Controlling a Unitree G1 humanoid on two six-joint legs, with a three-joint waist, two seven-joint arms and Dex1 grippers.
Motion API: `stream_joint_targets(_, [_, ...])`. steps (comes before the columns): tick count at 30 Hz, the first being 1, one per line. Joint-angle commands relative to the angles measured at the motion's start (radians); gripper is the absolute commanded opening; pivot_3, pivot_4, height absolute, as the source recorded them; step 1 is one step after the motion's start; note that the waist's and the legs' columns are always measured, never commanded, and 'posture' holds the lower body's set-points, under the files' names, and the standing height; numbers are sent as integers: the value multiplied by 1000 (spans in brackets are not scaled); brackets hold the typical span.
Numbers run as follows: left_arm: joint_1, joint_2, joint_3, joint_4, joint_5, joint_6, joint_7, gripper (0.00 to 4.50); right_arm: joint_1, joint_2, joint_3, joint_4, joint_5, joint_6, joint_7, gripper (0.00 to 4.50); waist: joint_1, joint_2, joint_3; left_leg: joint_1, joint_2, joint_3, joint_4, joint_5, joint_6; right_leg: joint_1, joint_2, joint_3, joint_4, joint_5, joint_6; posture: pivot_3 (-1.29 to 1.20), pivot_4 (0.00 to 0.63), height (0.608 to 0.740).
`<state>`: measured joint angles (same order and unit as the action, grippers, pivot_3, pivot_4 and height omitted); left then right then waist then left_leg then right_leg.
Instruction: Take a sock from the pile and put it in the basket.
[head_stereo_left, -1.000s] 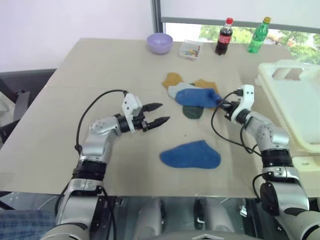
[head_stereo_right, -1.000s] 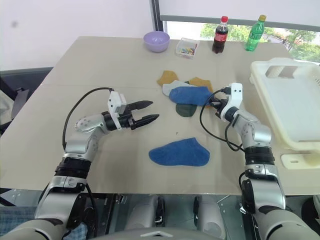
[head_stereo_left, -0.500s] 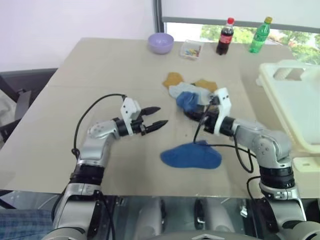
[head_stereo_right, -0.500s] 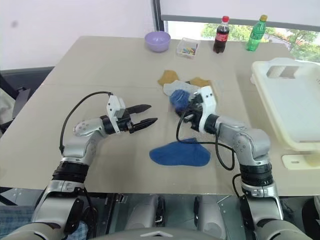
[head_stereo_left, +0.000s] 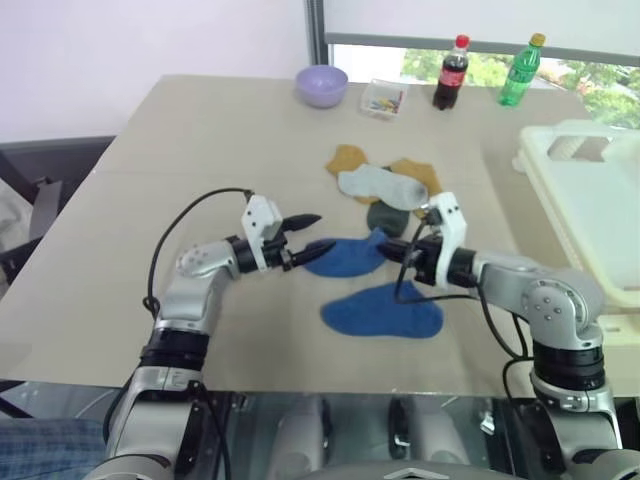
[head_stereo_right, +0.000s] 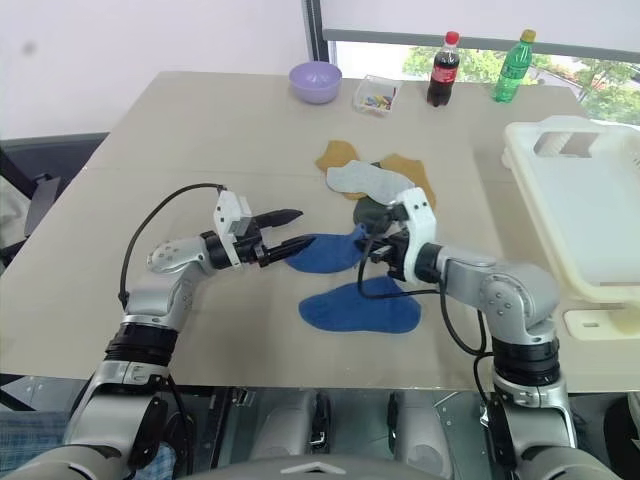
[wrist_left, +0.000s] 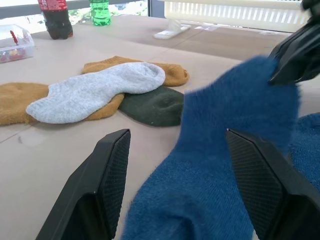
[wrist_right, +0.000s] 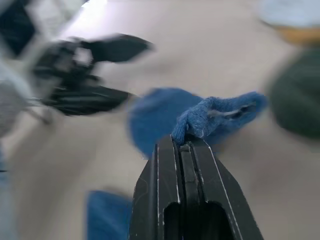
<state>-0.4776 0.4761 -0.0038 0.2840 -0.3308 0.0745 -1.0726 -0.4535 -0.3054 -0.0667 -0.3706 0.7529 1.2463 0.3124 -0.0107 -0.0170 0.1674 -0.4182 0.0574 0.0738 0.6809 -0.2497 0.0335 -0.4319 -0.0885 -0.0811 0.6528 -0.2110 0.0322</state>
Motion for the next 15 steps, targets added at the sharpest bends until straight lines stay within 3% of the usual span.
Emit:
stream_joint_targets(1, [15, 13, -13, -30, 27, 2, 12, 3226, 31, -27, -44, -35, 5, 10, -11, 32, 0, 0, 0, 0, 0, 0, 0, 0, 0, 0, 0, 0, 0, 0, 0, 0, 150, 736])
stream_joint_targets(15, [53, 92, -62, 50, 128, 44, -2, 3226, 135, -48, -59, -53, -22, -10, -60, 32, 0, 0, 0, 0, 0, -2, -1, 0, 0, 0, 0, 0, -1, -2, 3, 0, 150, 736])
